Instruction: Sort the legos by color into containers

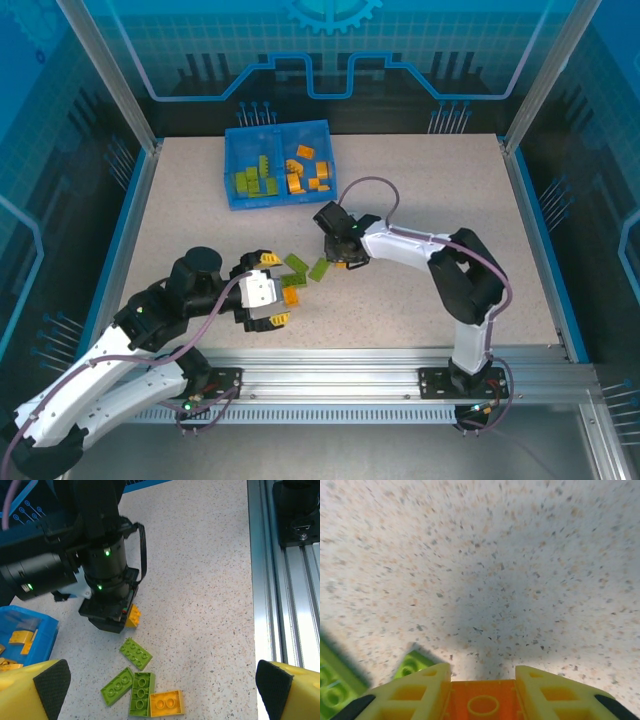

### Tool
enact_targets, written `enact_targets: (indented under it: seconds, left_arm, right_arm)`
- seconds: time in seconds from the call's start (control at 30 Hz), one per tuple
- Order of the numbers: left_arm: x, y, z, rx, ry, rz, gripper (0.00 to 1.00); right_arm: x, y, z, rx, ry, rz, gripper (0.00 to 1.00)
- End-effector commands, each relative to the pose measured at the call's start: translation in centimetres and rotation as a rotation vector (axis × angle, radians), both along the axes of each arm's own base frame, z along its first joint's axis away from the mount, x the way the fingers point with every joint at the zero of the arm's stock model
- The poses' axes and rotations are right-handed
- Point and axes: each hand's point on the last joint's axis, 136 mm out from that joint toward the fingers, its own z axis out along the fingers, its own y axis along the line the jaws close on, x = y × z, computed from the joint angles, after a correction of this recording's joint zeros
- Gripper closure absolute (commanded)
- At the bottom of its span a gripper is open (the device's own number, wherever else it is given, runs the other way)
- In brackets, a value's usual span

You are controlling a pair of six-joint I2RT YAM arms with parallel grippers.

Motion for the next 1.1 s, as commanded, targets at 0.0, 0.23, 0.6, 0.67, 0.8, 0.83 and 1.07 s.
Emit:
enact_targets:
  seconds: [0.0, 0.23, 0.6, 0.67, 0.8, 0.83, 1.07]
  left_arm:
    - [-0.4, 0.0, -0.2, 0.005, -0.023, -0.023, 0.01]
    - [0.1, 0.3, -0.1, 0.006, -0.055, 0.001, 0.01]
    - [2.2, 0.1, -1.5, 0.02, -0.014, 0.095, 0.01]
    - [2.2, 0.1, -1.5, 0.018, -0.015, 0.098, 0.01]
    - [2.3, 0.1, -0.9, -0.005, -0.028, 0.103, 0.01]
    - [2.3, 0.1, -0.9, -0.009, -0.03, 0.103, 0.01]
    - [2.3, -0.1, -0.9, -0.017, -0.028, 0.099, 0.01]
  right_arm:
    - [0.3, 0.2, 4.3, 0.009, -0.124, 0.033, 0.69]
    - [2.5, 3.0, 11.3, -0.06, -0.408, 0.221, 0.7]
    - [15.3, 5.9, 13.0, -0.161, -0.461, 0.217, 0.68]
    - [17.6, 5.9, 12.2, -0.165, -0.446, 0.189, 0.69]
    - [21.6, 6.4, 9.8, -0.123, -0.408, 0.177, 0.68]
    - [22.3, 6.8, 9.4, -0.119, -0.409, 0.189, 0.68]
    - [24.6, 8.7, 5.5, -0.121, -0.435, 0.237, 0.65]
